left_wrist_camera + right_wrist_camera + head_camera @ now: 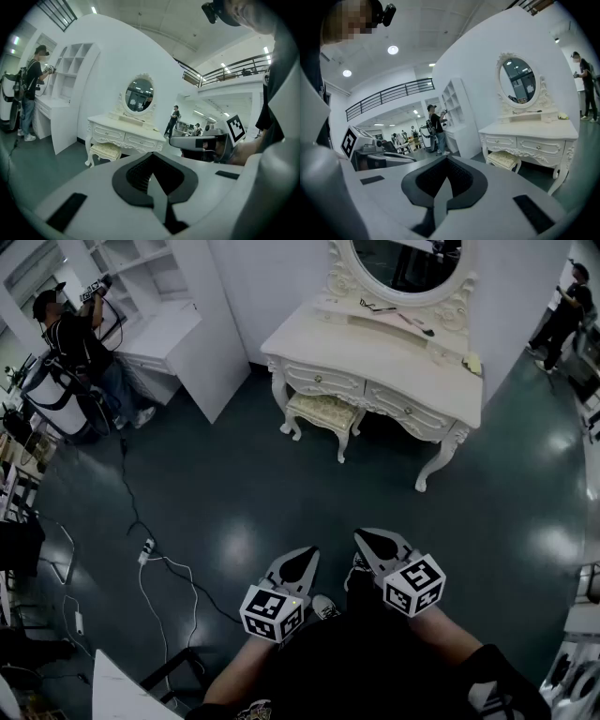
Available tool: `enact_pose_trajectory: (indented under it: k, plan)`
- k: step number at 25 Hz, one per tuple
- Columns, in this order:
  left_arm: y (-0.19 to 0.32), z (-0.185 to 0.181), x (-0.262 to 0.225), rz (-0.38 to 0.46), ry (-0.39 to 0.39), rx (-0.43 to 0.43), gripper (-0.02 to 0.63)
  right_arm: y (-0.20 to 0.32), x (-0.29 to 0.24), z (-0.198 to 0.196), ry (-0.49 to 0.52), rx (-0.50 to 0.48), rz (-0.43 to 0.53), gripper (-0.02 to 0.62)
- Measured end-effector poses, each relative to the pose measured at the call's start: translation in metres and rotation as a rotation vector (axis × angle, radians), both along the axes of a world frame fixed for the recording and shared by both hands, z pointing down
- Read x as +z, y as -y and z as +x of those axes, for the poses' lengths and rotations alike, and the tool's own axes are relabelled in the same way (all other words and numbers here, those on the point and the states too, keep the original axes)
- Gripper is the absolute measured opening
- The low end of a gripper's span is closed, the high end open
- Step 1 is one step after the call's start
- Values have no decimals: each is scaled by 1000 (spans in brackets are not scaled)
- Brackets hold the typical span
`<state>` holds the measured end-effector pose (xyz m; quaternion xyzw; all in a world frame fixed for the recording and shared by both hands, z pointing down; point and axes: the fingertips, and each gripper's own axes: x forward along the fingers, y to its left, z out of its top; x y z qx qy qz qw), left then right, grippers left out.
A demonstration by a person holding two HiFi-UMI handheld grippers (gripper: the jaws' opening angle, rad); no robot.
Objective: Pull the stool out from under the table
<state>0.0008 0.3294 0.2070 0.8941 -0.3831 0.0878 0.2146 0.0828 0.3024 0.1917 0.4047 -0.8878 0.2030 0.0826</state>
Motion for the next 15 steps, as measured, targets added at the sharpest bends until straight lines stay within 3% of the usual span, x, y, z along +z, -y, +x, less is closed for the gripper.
enact_pose_trajectory:
  k: [15]
  plan:
    - [-7,18,-2,-1,-2,16,-4,-10,-8,15,35,11,27,26]
